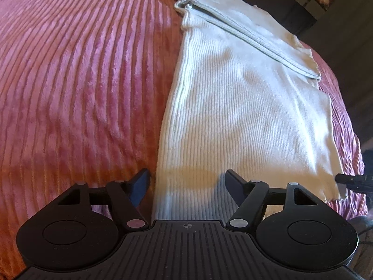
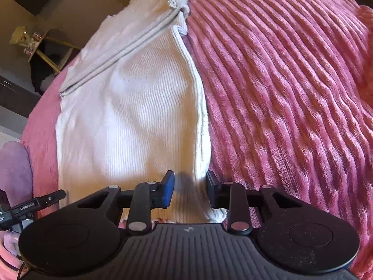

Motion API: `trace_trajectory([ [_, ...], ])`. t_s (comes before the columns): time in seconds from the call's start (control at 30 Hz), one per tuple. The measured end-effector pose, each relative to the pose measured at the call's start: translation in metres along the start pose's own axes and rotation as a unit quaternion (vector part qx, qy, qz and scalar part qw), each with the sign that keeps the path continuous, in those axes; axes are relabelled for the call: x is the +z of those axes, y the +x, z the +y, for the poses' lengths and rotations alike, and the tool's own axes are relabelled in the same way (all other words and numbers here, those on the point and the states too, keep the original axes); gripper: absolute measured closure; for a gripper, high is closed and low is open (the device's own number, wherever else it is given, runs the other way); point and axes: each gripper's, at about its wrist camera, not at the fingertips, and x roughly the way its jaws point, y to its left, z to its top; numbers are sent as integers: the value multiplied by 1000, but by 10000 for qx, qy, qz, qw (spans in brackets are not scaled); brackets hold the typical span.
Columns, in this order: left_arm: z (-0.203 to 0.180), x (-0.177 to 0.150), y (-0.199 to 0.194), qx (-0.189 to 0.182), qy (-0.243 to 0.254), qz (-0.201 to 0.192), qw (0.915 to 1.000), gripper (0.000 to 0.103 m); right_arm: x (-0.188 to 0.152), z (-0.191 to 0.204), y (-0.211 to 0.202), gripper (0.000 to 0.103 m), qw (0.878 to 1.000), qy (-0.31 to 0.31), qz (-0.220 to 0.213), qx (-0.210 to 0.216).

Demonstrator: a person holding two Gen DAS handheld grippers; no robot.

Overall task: Fold small clothes
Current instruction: 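Grasp the ruffled hem with the left gripper while the right gripper grasps it too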

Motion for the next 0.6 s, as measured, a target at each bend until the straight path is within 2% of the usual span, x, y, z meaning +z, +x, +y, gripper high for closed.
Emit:
trace_trajectory([
  [0.13,3,-3,-1,-158,30,137,9998,26,1,2,4,71,9999,-81,105,67],
  [0.23,8,-7,-4,-314,-17,187,9993,32,1,7,7,70,9998,-169,99,73],
  [0.43,22,-10,-7,-496,-351,196,9980,60,0,16,4,85,9989,-357,-91,293],
  [0.5,24,-10,-7,-593,-398,221,9972,77,0,17,1,88,9984,-357,-185,407],
  [0.57,26,-11,-8,-672,-434,229,9965,83,1,16,-2,89,9979,-332,-273,478],
  [0.6,26,-11,-8,-710,-445,215,9962,91,2,15,-3,90,9976,-317,-318,518],
])
